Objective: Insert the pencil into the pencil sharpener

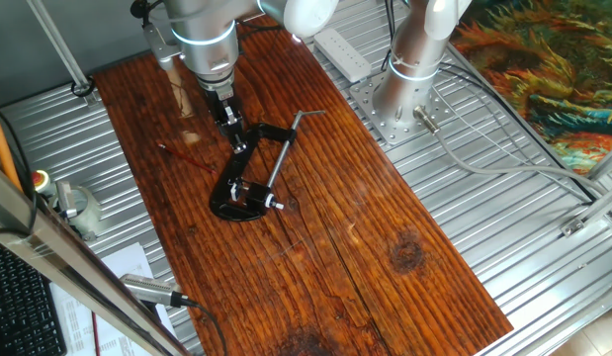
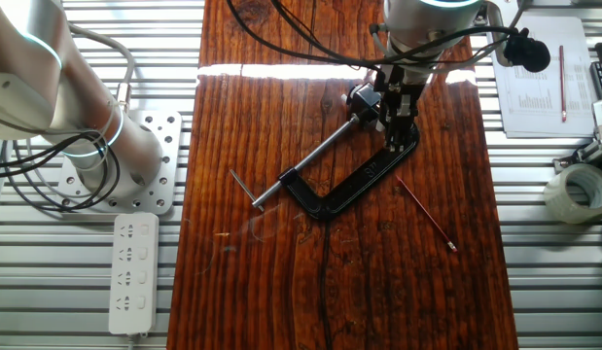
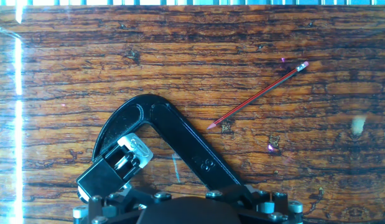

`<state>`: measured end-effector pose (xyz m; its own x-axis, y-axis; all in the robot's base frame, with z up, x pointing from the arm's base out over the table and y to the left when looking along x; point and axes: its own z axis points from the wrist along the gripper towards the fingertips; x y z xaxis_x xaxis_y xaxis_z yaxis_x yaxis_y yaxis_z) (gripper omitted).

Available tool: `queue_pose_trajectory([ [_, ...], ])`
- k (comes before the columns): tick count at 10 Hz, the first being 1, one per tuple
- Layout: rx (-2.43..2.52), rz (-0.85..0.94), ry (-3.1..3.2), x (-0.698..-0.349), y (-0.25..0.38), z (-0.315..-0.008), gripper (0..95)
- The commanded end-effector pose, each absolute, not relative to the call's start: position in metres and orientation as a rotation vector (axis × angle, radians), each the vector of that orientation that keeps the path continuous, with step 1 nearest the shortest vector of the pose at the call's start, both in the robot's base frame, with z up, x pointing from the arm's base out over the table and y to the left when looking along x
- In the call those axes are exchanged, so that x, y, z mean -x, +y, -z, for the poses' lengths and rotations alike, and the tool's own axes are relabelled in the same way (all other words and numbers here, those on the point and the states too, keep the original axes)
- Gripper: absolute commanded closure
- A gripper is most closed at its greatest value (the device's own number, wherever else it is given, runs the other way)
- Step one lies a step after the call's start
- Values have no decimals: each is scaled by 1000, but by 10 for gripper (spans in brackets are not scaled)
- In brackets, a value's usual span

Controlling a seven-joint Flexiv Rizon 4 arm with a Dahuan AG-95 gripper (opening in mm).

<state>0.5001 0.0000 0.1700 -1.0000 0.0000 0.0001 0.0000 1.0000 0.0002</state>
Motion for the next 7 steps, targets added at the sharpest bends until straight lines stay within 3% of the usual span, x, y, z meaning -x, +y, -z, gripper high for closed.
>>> queue_pose_trajectory([
  [1, -494, 120, -3207, -500, 0, -170, 950],
  [7, -496, 90, -3204, -500, 0, -170, 950],
])
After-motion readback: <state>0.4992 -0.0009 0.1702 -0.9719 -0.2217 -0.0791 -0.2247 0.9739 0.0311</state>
